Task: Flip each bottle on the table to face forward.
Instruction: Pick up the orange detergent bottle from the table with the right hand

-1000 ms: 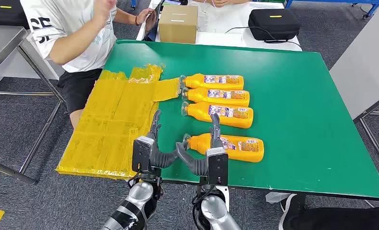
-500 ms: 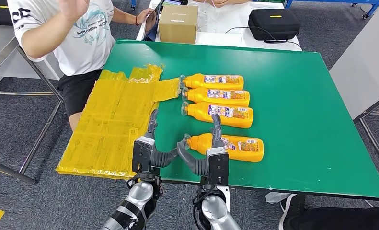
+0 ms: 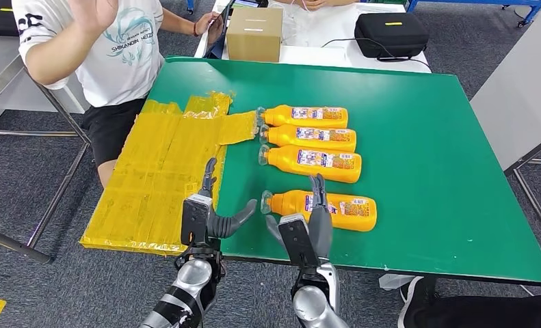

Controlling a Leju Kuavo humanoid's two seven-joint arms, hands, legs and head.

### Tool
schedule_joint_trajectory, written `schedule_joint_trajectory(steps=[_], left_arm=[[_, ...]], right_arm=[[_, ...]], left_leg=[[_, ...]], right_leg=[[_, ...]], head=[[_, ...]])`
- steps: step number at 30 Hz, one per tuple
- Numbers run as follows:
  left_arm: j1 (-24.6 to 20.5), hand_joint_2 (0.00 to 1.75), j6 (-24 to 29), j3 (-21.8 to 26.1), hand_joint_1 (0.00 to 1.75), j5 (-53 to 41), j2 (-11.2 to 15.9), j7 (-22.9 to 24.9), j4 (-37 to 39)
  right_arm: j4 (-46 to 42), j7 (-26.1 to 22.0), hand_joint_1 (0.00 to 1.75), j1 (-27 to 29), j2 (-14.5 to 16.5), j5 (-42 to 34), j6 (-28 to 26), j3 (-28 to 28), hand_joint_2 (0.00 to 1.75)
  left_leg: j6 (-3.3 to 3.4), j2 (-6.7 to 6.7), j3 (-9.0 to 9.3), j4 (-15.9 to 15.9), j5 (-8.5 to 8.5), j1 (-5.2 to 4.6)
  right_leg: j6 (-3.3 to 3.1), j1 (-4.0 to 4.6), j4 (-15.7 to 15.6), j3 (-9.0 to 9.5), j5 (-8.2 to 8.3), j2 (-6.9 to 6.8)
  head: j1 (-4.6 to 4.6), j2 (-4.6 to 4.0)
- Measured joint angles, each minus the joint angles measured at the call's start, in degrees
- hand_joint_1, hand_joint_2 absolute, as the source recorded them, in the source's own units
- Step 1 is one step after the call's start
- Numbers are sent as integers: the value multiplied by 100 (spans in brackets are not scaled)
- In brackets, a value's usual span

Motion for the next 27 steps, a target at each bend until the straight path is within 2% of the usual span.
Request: schedule_joint_trajectory(steps=[8, 13, 23, 27], left_arm=[[15, 175, -13, 67, 0, -57, 0, 7, -7], [23, 175, 2, 117, 0, -273, 0, 12, -127], [45, 175, -402, 284, 0, -463, 0, 149, -393], [63, 175, -475, 346, 0, -465, 0, 170, -428]], right_arm=[[121, 161, 0, -2, -99, 278, -19, -190, 175], [202, 487, 0, -16, -202, 896, 54, -390, 175], [388, 1251, 0, -78, -516, 2418, 402, -810, 175], [448, 1437, 0, -78, -634, 2709, 469, -893, 175]], left_leg=[[0, 1, 0, 0, 0, 0], [0, 0, 0, 0, 0, 0], [0, -2, -1, 0, 0, -2], [0, -2, -1, 0, 0, -2]], right_leg=[[0, 1, 0, -1, 0, 0], [0, 0, 1, 0, 0, 0], [1, -1, 0, 1, 0, -1], [1, 0, 0, 0, 0, -1]], head=[[-1, 0], [-1, 0], [-1, 0], [-1, 0]])
